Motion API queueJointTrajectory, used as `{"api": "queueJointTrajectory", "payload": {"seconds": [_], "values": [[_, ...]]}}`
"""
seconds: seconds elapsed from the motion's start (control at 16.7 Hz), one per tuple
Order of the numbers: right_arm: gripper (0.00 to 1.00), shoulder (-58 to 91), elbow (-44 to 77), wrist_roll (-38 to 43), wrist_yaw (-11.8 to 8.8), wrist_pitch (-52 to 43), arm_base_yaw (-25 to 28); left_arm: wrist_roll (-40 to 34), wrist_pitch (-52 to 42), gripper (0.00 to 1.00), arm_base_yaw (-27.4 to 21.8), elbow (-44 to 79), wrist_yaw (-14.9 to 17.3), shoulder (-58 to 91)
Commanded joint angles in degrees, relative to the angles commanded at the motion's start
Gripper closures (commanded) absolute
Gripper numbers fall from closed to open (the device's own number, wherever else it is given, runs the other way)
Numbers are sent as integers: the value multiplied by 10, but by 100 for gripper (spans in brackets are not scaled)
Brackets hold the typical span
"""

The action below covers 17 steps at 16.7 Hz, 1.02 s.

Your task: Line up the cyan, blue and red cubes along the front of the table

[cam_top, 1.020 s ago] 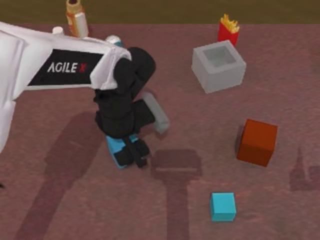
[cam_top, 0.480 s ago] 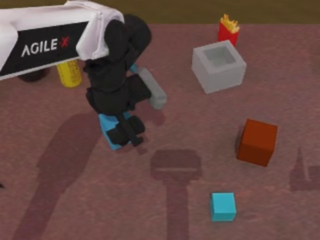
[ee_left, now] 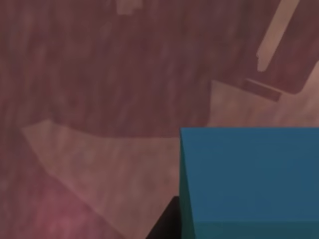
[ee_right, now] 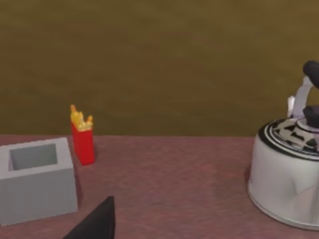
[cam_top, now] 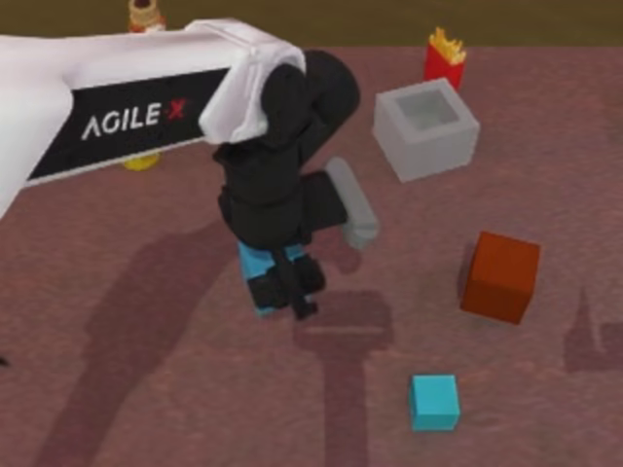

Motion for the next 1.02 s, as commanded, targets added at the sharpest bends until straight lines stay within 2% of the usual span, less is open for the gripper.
{"api": "queueJointTrajectory", "payload": {"seconds": [0.3, 0.42, 0.78, 1.02], "values": [[0, 0, 0, 0, 0, 0, 0, 20, -13, 100, -118, -11, 0, -24], [0, 0, 0, 0, 0, 0, 0, 25, -16, 100, -150, -15, 0, -31], [0, 0, 0, 0, 0, 0, 0, 27, -14, 100, -157, -15, 0, -30], [0, 0, 0, 0, 0, 0, 0, 27, 45, 100, -157, -51, 0, -9]]}}
